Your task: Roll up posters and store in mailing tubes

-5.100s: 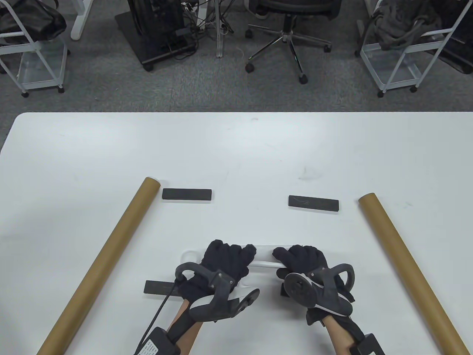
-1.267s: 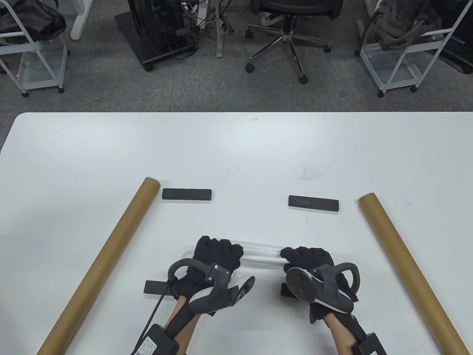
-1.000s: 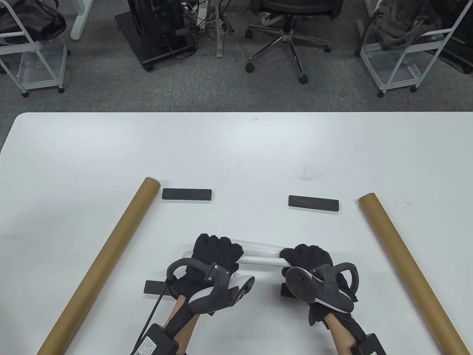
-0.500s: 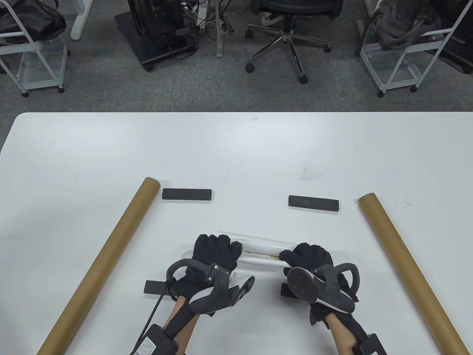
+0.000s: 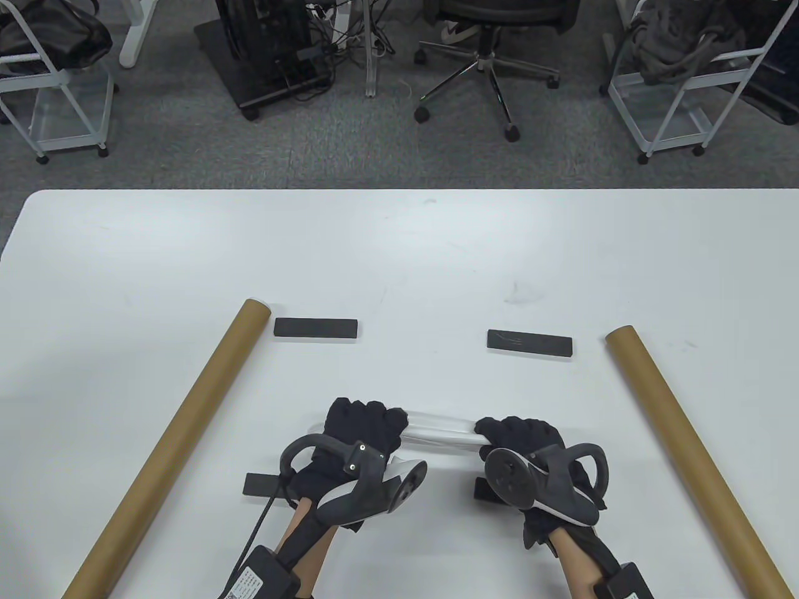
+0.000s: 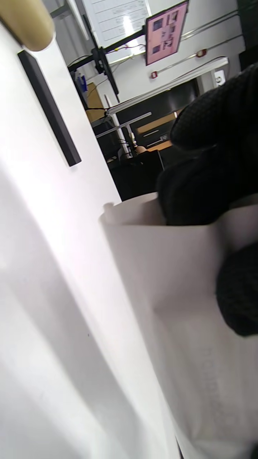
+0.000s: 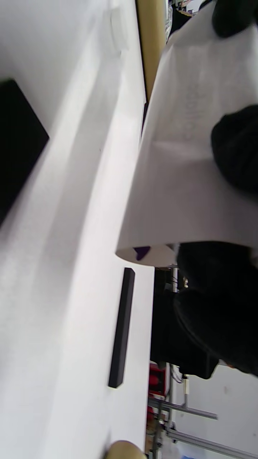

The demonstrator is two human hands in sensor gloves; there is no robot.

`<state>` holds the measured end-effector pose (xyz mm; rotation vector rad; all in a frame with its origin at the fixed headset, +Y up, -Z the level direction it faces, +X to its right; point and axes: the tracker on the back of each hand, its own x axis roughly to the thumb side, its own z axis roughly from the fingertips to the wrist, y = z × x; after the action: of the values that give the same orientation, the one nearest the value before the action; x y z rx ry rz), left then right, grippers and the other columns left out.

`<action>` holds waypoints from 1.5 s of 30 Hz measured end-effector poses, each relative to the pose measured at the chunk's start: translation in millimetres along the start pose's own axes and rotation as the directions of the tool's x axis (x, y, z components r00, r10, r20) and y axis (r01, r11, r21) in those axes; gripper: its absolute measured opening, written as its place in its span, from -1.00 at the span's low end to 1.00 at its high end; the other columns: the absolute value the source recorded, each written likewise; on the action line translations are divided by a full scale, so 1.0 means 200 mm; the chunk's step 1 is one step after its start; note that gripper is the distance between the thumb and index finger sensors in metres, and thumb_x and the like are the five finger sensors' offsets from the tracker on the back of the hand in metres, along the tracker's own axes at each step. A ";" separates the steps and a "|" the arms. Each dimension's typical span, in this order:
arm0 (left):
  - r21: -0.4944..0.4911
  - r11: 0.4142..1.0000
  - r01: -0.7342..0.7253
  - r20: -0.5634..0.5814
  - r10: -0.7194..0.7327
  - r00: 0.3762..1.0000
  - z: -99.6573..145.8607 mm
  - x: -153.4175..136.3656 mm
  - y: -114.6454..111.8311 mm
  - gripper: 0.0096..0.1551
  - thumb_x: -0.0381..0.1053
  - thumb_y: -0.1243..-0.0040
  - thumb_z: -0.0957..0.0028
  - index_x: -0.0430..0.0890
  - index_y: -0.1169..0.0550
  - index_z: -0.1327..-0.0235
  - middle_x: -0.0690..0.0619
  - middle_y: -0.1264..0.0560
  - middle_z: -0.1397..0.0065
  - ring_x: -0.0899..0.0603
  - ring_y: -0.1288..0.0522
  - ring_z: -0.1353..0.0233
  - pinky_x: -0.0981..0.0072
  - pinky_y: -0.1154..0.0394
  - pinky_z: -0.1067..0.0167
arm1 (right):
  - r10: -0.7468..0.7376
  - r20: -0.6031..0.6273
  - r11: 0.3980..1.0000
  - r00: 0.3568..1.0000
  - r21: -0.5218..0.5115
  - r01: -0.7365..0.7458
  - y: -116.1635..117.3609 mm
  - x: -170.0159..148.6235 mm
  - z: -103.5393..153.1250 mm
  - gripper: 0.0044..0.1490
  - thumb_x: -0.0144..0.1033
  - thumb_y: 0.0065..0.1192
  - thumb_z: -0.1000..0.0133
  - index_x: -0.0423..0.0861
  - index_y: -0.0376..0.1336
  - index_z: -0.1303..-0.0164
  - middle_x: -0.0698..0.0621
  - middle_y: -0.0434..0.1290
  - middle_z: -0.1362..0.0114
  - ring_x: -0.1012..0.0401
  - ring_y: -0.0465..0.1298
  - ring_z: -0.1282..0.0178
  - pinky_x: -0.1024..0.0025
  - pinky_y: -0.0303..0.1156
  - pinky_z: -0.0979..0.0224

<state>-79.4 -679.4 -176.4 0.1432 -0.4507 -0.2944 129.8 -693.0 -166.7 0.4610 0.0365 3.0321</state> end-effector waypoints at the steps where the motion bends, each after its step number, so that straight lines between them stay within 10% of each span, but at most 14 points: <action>1: -0.002 1.000 -0.008 0.002 0.008 1.000 0.00 0.00 0.00 -0.47 0.12 0.04 -0.08 0.15 -0.42 -0.35 0.20 -0.58 -0.22 -0.02 -0.62 -0.16 -0.12 -0.47 -0.50 | -0.008 0.004 1.000 1.000 0.003 0.008 0.00 0.00 0.00 -0.35 -0.15 0.08 -0.13 -0.05 0.15 -0.45 0.00 0.46 -0.24 -0.01 0.51 -0.09 -0.25 0.37 -0.46; 7: 0.031 0.998 0.060 0.008 -0.061 0.998 0.01 0.00 0.00 -0.57 0.21 -0.15 0.02 0.25 -0.49 -0.13 0.25 -0.59 -0.15 0.01 -0.62 -0.14 -0.09 -0.49 -0.50 | 0.019 0.011 1.000 1.000 -0.022 -0.018 0.00 0.01 0.00 -0.40 -0.15 0.17 -0.08 0.04 0.21 -0.36 0.05 0.48 -0.20 0.02 0.53 -0.05 -0.22 0.40 -0.45; 24: 0.040 0.998 0.048 -0.009 -0.048 0.999 0.01 -0.02 0.01 -0.32 0.23 -0.20 0.08 0.20 -0.50 -0.40 0.25 -0.65 -0.23 0.03 -0.71 -0.19 -0.05 -0.53 -0.48 | 0.055 -0.016 0.996 0.998 -0.066 -0.056 -0.01 -0.01 0.00 -0.30 -0.10 0.23 0.01 -0.03 0.27 -0.38 0.04 0.55 -0.24 0.03 0.61 -0.12 -0.16 0.46 -0.43; 33: 0.025 0.999 0.044 -0.015 -0.044 0.999 0.01 -0.02 0.00 -0.39 0.12 0.08 -0.09 0.15 -0.35 -0.47 0.19 -0.54 -0.29 -0.03 -0.61 -0.20 -0.15 -0.45 -0.52 | -0.022 -0.009 1.000 1.000 -0.012 0.022 0.00 -0.01 0.00 -0.33 -0.23 -0.07 -0.19 -0.13 0.08 -0.53 -0.11 0.38 -0.35 -0.09 0.47 -0.17 -0.33 0.31 -0.47; 45: 0.018 0.997 0.074 -0.011 -0.073 0.997 0.01 -0.02 -0.01 -0.53 0.21 -0.13 0.00 0.25 -0.53 -0.20 0.14 -0.54 -0.33 -0.05 -0.60 -0.27 -0.15 -0.45 -0.52 | 0.037 -0.007 0.998 0.999 -0.048 -0.037 0.01 0.00 0.00 -0.44 -0.23 0.15 -0.10 0.04 0.26 -0.35 -0.05 0.43 -0.36 -0.06 0.52 -0.21 -0.27 0.36 -0.47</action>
<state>-84.0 -680.3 -175.5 0.1791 -0.4388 -0.3617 130.2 -695.0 -166.7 0.4536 -0.0444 3.0630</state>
